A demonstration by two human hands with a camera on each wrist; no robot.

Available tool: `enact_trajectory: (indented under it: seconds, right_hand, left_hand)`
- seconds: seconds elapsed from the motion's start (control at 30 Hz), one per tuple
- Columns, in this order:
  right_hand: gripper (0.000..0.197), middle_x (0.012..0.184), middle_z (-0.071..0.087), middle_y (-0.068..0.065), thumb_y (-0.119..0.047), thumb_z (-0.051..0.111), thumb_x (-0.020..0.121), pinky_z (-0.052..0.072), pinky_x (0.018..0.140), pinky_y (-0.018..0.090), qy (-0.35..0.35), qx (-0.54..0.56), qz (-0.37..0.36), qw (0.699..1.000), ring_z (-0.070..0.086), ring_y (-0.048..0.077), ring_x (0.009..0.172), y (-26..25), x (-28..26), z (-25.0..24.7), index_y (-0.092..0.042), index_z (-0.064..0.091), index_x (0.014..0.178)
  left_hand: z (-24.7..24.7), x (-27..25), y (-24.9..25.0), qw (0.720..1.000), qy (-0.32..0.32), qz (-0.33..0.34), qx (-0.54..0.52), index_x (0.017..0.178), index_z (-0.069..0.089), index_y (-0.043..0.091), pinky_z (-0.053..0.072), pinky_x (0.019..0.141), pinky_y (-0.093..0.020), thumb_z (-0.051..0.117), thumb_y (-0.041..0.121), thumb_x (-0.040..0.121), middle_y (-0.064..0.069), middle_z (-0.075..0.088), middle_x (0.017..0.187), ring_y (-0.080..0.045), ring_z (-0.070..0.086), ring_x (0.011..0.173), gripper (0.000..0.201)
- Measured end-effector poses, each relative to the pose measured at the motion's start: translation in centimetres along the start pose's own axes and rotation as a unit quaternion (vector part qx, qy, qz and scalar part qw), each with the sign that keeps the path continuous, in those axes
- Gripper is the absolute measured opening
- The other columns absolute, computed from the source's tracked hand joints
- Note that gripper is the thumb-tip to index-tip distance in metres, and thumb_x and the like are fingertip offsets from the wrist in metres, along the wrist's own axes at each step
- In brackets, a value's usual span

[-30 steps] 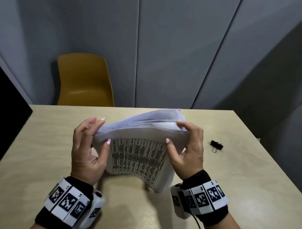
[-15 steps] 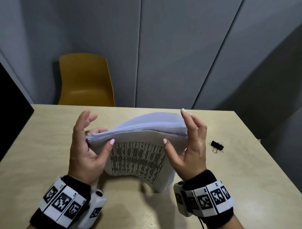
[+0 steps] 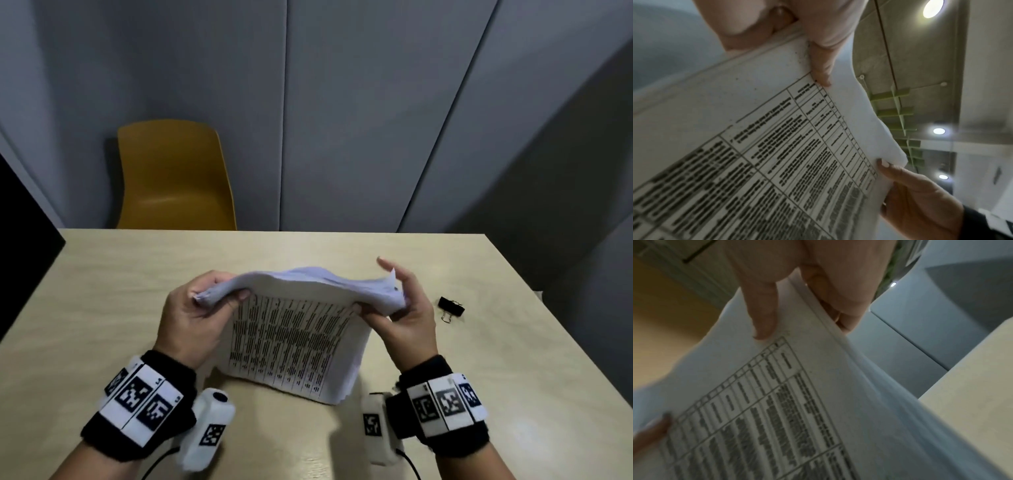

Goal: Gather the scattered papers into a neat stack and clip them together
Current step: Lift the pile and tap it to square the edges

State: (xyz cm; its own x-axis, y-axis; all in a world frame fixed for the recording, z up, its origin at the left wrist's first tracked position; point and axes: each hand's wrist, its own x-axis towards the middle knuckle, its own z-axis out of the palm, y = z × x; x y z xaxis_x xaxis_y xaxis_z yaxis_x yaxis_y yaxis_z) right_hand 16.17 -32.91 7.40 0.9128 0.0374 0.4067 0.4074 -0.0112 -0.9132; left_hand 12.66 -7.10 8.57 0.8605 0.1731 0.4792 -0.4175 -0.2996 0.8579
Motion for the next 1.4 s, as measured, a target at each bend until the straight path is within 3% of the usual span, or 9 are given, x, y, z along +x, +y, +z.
enact_trajectory:
  seconds: [0.17, 0.3, 0.43, 0.6, 0.7, 0.9, 1.13, 1.3, 1.4]
  right_hand:
    - [0.056, 0.086, 0.074, 0.000, -0.021, 0.088, 0.043, 0.054, 0.069, 0.019, -0.091, 0.064, 0.165, 0.980, 0.068, 0.006, 0.082, 0.7, -0.2, -1.1, -0.012, 0.066, 0.094]
    - [0.014, 0.081, 0.075, 0.003, -0.015, 0.079, 0.064, 0.056, 0.074, 0.030, -0.095, 0.027, 0.161, 0.982, 0.068, 0.017, 0.077, 2.4, -1.9, -0.5, -0.011, 0.071, 0.075]
    - [0.012, 0.077, 0.075, -0.003, -0.008, 0.072, 0.065, 0.055, 0.073, 0.023, -0.103, 0.068, 0.156, 0.980, 0.068, 0.010, 0.077, 2.0, -2.1, -0.1, -0.018, 0.076, 0.072]
    - [0.027, 0.072, 0.073, -0.013, -0.001, 0.066, 0.072, 0.053, 0.070, 0.019, -0.059, 0.057, 0.091, 0.992, 0.066, 0.001, 0.072, 1.3, -0.9, 0.7, -0.026, 0.076, 0.071]
    - [0.034, 0.073, 0.073, -0.016, 0.001, 0.065, 0.075, 0.054, 0.067, 0.019, -0.012, 0.052, 0.045, 0.998, 0.066, 0.000, 0.072, 1.0, -0.5, 1.7, -0.032, 0.075, 0.076]
    - [0.055, 0.090, 0.073, -0.011, -0.011, 0.078, 0.057, 0.051, 0.075, 0.015, 0.022, 0.040, 0.066, 0.997, 0.067, 0.002, 0.087, 1.4, -1.6, 1.5, -0.009, 0.058, 0.108]
    - [0.034, 0.074, 0.074, -0.012, 0.008, 0.076, 0.060, 0.052, 0.065, 0.015, 0.024, 0.078, 0.076, 0.994, 0.067, 0.002, 0.071, 1.4, -1.4, 2.5, -0.004, 0.064, 0.090]
    - [0.039, 0.083, 0.073, -0.016, 0.005, 0.075, 0.065, 0.051, 0.068, 0.014, -0.017, 0.064, 0.115, 0.991, 0.066, -0.001, 0.079, 2.1, -1.4, 1.6, -0.011, 0.060, 0.097]
    - [0.028, 0.072, 0.073, -0.014, 0.014, 0.066, 0.073, 0.052, 0.065, 0.015, 0.004, 0.049, 0.114, 0.992, 0.066, 0.000, 0.071, 2.0, -1.6, 2.2, -0.013, 0.065, 0.083]
  left_hand:
    - [-0.6, 0.2, 1.2, 1.000, -0.003, 0.015, -0.024, 0.077, 0.070, 0.045, 0.045, 0.064, -0.006, 0.071, 0.007, 0.068, 0.027, 0.069, 0.072, 0.008, 0.061, 0.069, 0.038]
    - [-0.7, -0.4, -0.4, 0.996, 0.048, -0.043, -0.057, 0.097, 0.061, 0.036, 0.048, 0.064, -0.006, 0.078, -0.009, 0.055, 0.006, 0.066, 0.079, 0.004, 0.060, 0.070, 0.064]
    - [-1.4, -0.8, -2.9, 0.973, -0.032, -0.154, -0.171, 0.117, 0.053, 0.008, 0.054, 0.072, -0.015, 0.094, 0.031, 0.022, 0.001, 0.069, 0.098, -0.008, 0.062, 0.090, 0.106]
    - [0.1, -0.6, -0.8, 0.986, -0.020, -0.113, -0.120, 0.084, 0.072, 0.041, 0.047, 0.072, -0.004, 0.084, 0.032, 0.061, 0.032, 0.069, 0.082, 0.015, 0.062, 0.082, 0.028]
    - [1.2, -0.4, 0.3, 0.998, 0.006, -0.026, -0.057, 0.089, 0.064, 0.058, 0.045, 0.077, -0.003, 0.068, 0.028, 0.072, 0.038, 0.066, 0.088, 0.017, 0.060, 0.089, 0.035]
    - [0.5, -2.1, -1.2, 0.998, -0.003, -0.037, -0.055, 0.118, 0.052, 0.018, 0.044, 0.081, -0.004, 0.084, 0.010, 0.058, 0.035, 0.064, 0.104, 0.012, 0.060, 0.097, 0.069]
    - [1.1, -1.2, -1.4, 0.989, 0.058, -0.083, -0.103, 0.081, 0.072, 0.023, 0.052, 0.063, -0.011, 0.077, -0.006, 0.064, 0.021, 0.072, 0.071, 0.005, 0.065, 0.067, 0.034]
    - [-0.2, -1.3, -2.4, 0.988, -0.028, -0.101, -0.109, 0.096, 0.066, 0.029, 0.050, 0.070, -0.008, 0.086, 0.039, 0.050, 0.020, 0.072, 0.088, 0.003, 0.066, 0.079, 0.051]
    - [0.7, -1.6, -2.2, 0.995, 0.026, -0.081, -0.046, 0.069, 0.068, 0.028, 0.044, 0.059, -0.002, 0.070, -0.003, 0.074, 0.029, 0.067, 0.063, 0.012, 0.061, 0.061, 0.032]
